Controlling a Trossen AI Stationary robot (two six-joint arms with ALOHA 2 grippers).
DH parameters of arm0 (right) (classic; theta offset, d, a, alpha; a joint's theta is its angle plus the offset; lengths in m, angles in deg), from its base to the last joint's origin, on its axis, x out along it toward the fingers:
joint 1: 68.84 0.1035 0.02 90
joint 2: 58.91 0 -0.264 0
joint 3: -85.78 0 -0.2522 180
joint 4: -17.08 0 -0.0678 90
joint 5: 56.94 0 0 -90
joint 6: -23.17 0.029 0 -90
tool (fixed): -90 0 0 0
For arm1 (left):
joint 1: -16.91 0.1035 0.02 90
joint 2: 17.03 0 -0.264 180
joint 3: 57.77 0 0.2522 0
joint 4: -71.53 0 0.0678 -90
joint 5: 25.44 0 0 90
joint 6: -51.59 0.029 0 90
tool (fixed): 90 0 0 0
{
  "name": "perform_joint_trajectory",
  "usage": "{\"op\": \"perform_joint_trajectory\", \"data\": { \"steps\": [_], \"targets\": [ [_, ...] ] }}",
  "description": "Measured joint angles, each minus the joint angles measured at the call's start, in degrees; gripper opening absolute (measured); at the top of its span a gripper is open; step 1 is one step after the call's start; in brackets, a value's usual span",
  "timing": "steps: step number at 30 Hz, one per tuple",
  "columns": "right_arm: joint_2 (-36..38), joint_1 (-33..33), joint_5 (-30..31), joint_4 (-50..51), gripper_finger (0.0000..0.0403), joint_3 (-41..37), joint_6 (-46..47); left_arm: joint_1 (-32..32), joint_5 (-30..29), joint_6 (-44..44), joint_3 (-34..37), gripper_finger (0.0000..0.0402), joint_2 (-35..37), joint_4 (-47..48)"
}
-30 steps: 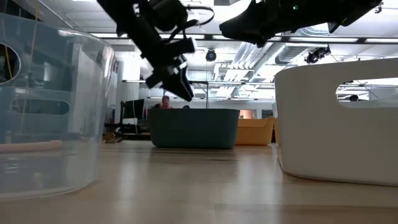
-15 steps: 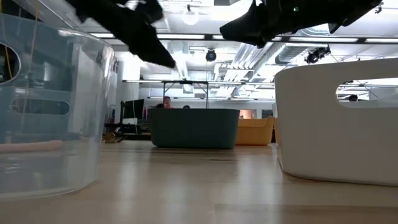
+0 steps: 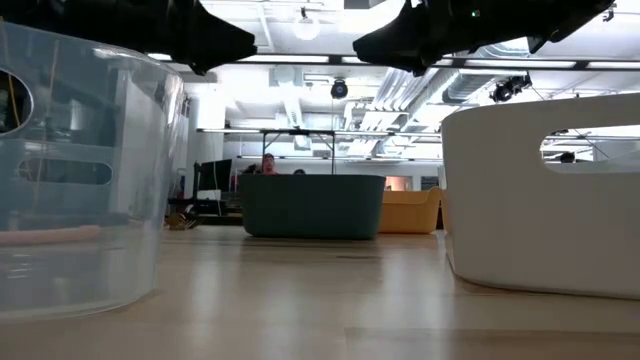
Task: Sort silverware by color (type)
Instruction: Put the light orange fork into the yellow bin
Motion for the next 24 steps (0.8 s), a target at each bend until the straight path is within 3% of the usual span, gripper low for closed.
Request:
{"op": "perform_joint_trajectory", "data": {
  "steps": [18, 21, 24],
  "targets": [
    [0.0, 0.0, 0.7, 0.6, 0.0146, 0.0, 0.6, 0.0, 0.0, 0.0, 0.0, 0.0168, 0.0, -0.1],
    [0.0, 0.0, 6.2, 0.2, 0.0146, 0.0, 3.1, 0.0, 0.0, 0.0, 0.0, 0.0168, 0.0, -0.1],
    [0.3, 0.0, 17.7, 1.8, 0.0146, 0.4, 7.9, 0.0, 0.0, 0.0, 0.0, 0.0168, 0.0, 0.0]
  ]
}}
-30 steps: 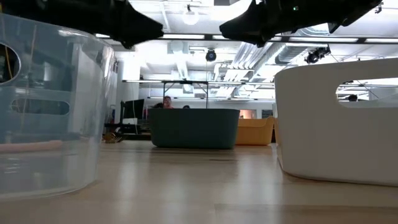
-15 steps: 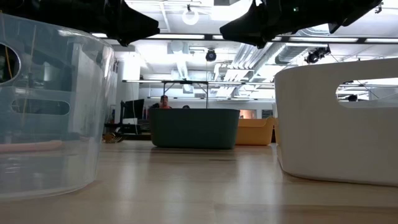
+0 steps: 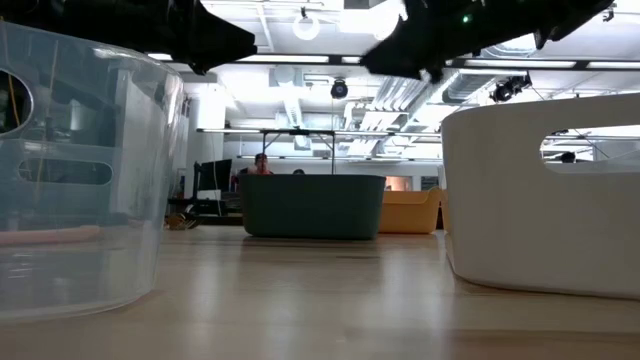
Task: Sort silverware by color (type)
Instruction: Put the light orange fork into the yellow bin
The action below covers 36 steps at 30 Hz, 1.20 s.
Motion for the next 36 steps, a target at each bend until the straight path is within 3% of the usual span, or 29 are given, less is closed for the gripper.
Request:
{"op": "perform_joint_trajectory", "data": {
  "steps": [4, 6, 9, 11, 14, 17, 24, 36],
  "targets": [
    [1.4, -0.4, 18.5, 12.6, 0.0146, 2.6, 6.5, 0.0, 0.0, -0.2, 0.0, 0.0168, 0.0, 0.0],
    [1.8, -1.7, 24.0, 24.0, 0.0146, 5.0, 11.7, 0.0, 0.0, -0.3, 0.0, 0.0168, 0.0, 0.1],
    [2.0, -6.1, 24.4, 45.0, 0.0146, 9.8, 24.6, 0.0, 0.0, -1.3, 0.0, 0.0168, 0.0, 0.1],
    [1.9, -10.1, 21.6, 57.3, 0.0146, 11.9, 34.1, 0.0, 0.0, -1.5, 0.0, 0.0168, 0.0, 0.1],
    [1.9, -16.6, 18.9, 68.9, 0.0146, 11.4, 43.7, 0.0, 0.0, -1.5, 0.0, 0.0168, 0.0, 0.2],
    [1.9, -22.3, 17.5, 71.1, 0.0146, 7.6, 49.3, 0.0, 0.0, -1.7, 0.0, 0.0168, 0.0, 0.4],
    [1.8, -30.1, 7.9, 64.8, 0.0146, -3.1, 53.2, 0.0, 0.0, -1.6, 0.0, 0.0168, 0.0, 0.6],
    [1.8, -31.9, 4.4, 62.5, 0.0146, -10.5, 57.1, 0.0, 0.0, -1.6, 0.0, 0.0168, 0.0, 0.5]
  ]
}}
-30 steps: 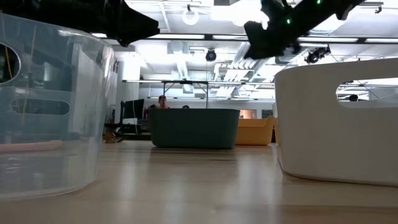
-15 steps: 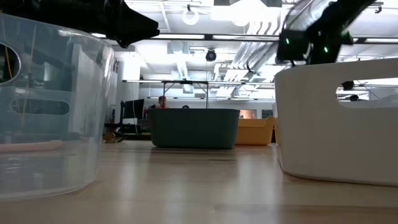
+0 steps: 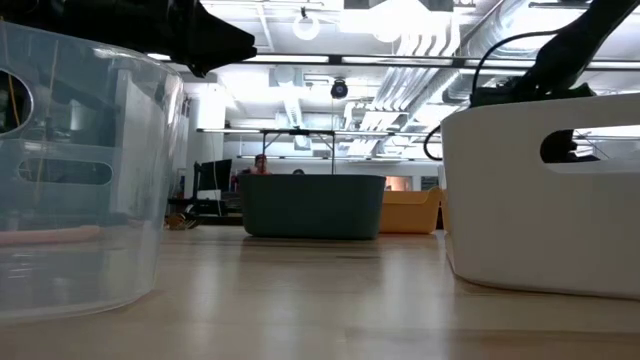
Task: Sort silverware by color (type)
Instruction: Put the light orange fork into the yellow bin
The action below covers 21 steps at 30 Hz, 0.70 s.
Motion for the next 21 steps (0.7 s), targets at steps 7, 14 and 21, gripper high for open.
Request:
{"op": "perform_joint_trajectory", "data": {
  "steps": [7, 14, 21],
  "targets": [
    [0.0, 0.0, -1.2, 0.2, 0.0146, -0.2, -3.6, 0.0, 0.0, 0.1, 0.0, 0.0168, 0.0, 0.0],
    [-0.4, 0.0, -2.2, 3.5, 0.0146, -0.2, -3.9, 0.0, 0.0, 0.1, 0.0, 0.0168, 0.0, 0.0],
    [-4.0, 0.0, -2.2, 3.2, 0.0146, -0.2, -5.9, 0.0, 0.0, 0.1, 0.0, 0.0168, 0.0, 0.0]
  ]
}}
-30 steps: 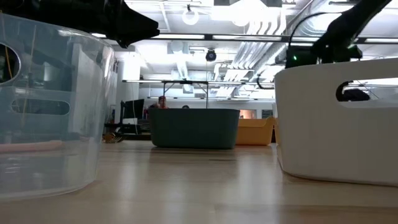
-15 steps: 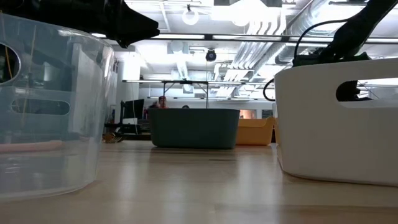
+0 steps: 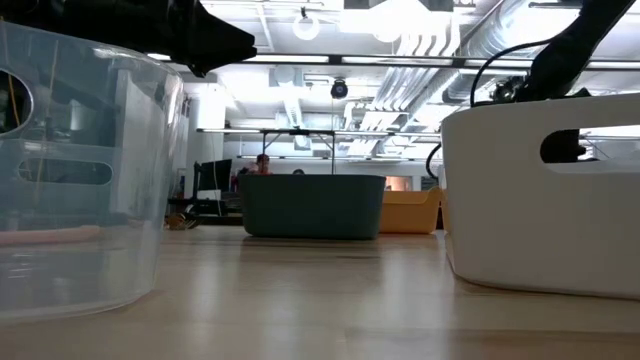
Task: Sort silverware by color (type)
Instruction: Put the light orange fork into the yellow bin
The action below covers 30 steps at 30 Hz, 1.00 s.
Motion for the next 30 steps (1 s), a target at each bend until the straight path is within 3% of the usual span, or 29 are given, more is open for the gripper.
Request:
{"op": "perform_joint_trajectory", "data": {
  "steps": [12, 23, 30],
  "targets": [
    [-3.6, 0.0, 1.6, -0.6, 0.0141, 0.2, -0.2, 0.0, 0.0, 0.0, 0.0, 0.0168, 0.0, 0.0],
    [-3.7, 0.0, 2.1, -0.1, 0.0009, 0.0, -0.4, 0.0, 0.0, -0.1, 0.0, 0.0168, 0.0, 0.0],
    [-3.7, 0.0, 1.6, -0.2, 0.0006, -0.1, -0.7, 0.0, 0.0, -0.1, 0.0, 0.0168, 0.0, 0.0]
  ]
}}
